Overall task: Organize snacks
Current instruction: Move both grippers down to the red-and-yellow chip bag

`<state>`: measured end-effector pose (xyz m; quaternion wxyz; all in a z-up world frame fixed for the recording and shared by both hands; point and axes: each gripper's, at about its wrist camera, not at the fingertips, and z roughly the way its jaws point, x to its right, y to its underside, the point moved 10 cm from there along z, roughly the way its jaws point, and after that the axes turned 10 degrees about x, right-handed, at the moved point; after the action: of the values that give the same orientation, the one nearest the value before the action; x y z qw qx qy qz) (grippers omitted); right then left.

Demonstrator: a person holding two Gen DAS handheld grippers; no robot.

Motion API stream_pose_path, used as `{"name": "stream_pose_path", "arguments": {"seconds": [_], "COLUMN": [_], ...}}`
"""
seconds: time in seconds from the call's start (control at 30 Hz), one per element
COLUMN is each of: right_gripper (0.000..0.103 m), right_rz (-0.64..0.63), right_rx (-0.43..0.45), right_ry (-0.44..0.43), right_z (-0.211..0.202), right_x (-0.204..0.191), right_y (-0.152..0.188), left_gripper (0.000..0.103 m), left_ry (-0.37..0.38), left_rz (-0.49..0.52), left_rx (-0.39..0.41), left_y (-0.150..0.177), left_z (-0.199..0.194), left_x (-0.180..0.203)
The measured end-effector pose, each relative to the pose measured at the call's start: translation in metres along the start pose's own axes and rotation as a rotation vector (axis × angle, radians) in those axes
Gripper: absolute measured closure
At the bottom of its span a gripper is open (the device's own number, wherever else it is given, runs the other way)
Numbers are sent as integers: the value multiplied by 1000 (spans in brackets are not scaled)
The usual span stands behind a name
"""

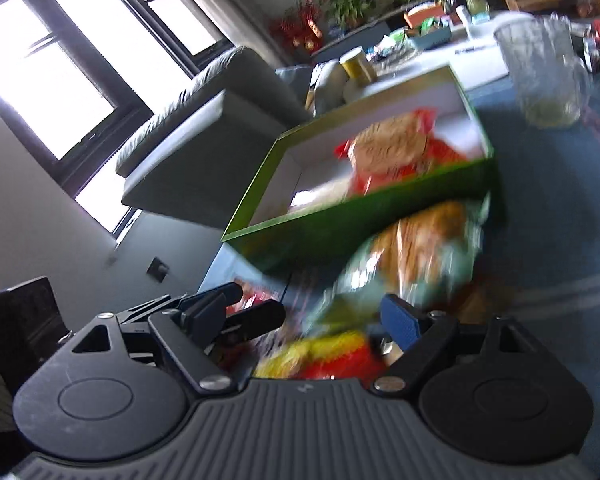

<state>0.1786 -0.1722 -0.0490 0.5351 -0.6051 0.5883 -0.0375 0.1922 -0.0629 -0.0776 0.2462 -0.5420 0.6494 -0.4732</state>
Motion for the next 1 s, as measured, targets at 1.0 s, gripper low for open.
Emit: {"name": "stream_pose_path", "arguments": {"seconds": [1.0], "right_gripper": [21], "right_rz": [-97], "right_rx": [-16], "right_ry": [200], "right_z": [-30], "right_x": [23], "right_y": [59], "left_gripper": [34], "left_ry": [-6], "left_rz": [-107], "left_rx": [22], "left_y": [14], "left_z": [-15], "left_x": [-20]}}
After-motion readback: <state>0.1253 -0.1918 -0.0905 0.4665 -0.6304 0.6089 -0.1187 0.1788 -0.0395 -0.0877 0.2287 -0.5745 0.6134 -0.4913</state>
